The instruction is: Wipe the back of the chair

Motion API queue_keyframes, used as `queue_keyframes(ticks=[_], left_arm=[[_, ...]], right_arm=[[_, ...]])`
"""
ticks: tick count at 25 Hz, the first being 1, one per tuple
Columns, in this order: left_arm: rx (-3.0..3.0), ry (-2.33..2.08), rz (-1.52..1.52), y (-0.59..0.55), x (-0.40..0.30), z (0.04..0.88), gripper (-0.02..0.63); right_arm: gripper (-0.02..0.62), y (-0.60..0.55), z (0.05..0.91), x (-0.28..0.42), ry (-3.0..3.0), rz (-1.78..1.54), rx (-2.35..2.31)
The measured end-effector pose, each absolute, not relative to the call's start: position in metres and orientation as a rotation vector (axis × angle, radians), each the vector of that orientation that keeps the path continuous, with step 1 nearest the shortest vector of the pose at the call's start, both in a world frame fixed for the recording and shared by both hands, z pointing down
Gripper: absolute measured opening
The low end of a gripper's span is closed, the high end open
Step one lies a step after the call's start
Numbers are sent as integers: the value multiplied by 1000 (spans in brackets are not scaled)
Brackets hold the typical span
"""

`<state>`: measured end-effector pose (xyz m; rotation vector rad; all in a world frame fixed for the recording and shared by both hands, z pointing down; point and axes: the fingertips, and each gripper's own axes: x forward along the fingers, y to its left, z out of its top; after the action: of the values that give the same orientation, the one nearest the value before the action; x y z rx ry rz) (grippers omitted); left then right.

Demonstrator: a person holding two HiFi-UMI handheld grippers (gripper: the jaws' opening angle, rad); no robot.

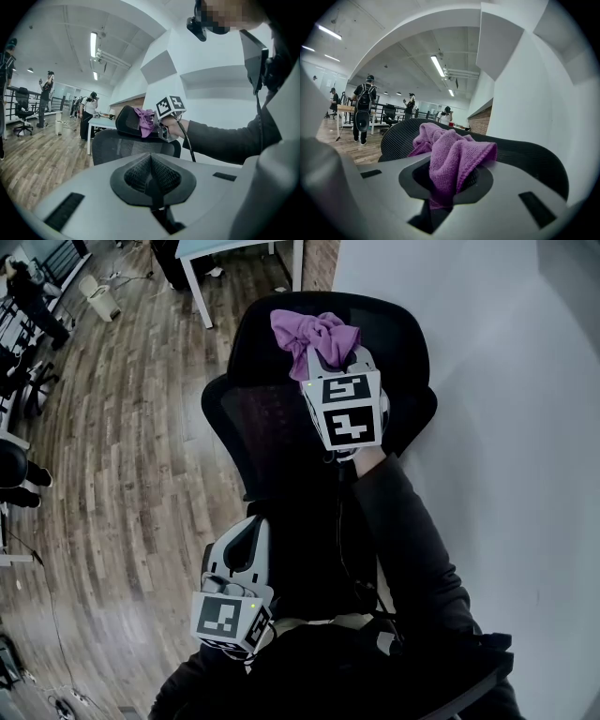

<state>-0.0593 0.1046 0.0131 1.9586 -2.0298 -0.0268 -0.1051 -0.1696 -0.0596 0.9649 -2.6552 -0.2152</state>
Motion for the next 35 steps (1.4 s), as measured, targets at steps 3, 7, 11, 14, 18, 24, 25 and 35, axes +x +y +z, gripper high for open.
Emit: queue_keyframes(ticks=[3,7,11,14,18,24,25,35], left_arm=[[1979,-2021,-19,102,-56,14,0],[1972,-1991,-55,97,-42,14,0],[1993,-1984,-30,92,-37,17,0],[2011,-1971,-4,94,-34,21,0],[2044,-1950,0,88,-25,17,0],[2057,-1899,-33,76,-12,12,0],[2061,-1900,-37,72,-11,11,0],[2212,-1983,12,-27,-27,-20,0]], right_arm=[[67,-173,-58,-97,-2640,-212,983],[67,-177,-53,-80,-2620,-209,1011],[67,-185,-57,-65,-2598,-207,1046],[67,-186,-58,-54,-2587,-206,1072],[67,-190,-63,-38,-2570,-214,1102],[67,-195,-68,-17,-2554,-222,1141],[67,-197,-68,-12,-2551,-223,1147],[67,-206,-61,22,-2539,-227,1211]])
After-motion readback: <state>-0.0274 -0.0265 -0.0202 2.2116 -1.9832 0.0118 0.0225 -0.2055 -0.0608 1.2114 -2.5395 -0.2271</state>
